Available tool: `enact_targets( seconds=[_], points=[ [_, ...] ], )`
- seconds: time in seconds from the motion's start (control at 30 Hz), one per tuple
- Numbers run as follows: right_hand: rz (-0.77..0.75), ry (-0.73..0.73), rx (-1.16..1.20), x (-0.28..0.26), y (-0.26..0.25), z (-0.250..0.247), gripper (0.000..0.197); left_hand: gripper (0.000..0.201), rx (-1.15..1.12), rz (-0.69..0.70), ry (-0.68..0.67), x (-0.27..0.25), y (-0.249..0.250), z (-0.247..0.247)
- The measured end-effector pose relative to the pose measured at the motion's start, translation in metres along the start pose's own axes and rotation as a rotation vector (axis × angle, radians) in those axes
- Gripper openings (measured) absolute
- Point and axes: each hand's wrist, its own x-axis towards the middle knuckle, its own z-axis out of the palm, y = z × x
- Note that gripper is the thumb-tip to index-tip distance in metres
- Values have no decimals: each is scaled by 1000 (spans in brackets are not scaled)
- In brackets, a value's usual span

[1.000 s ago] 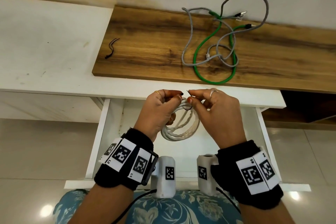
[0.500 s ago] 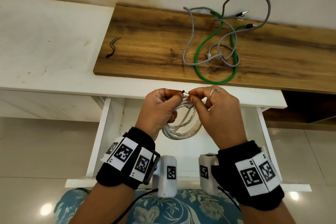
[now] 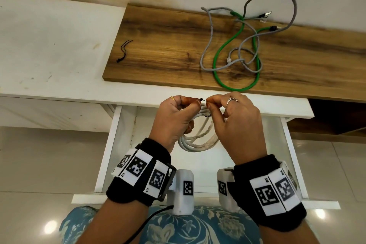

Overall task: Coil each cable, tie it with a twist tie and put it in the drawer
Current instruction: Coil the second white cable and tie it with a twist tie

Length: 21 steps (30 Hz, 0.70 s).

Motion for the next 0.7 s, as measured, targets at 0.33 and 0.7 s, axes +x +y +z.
enact_targets(
  seconds=[0.33, 0.7],
  points=[
    [-36, 4, -17, 0, 0, 0, 13, 18, 21, 4, 5, -1, 2, 1],
    [-33, 19, -40, -2, -1, 2, 13, 16, 45, 1, -7, -2, 2, 1]
  ],
)
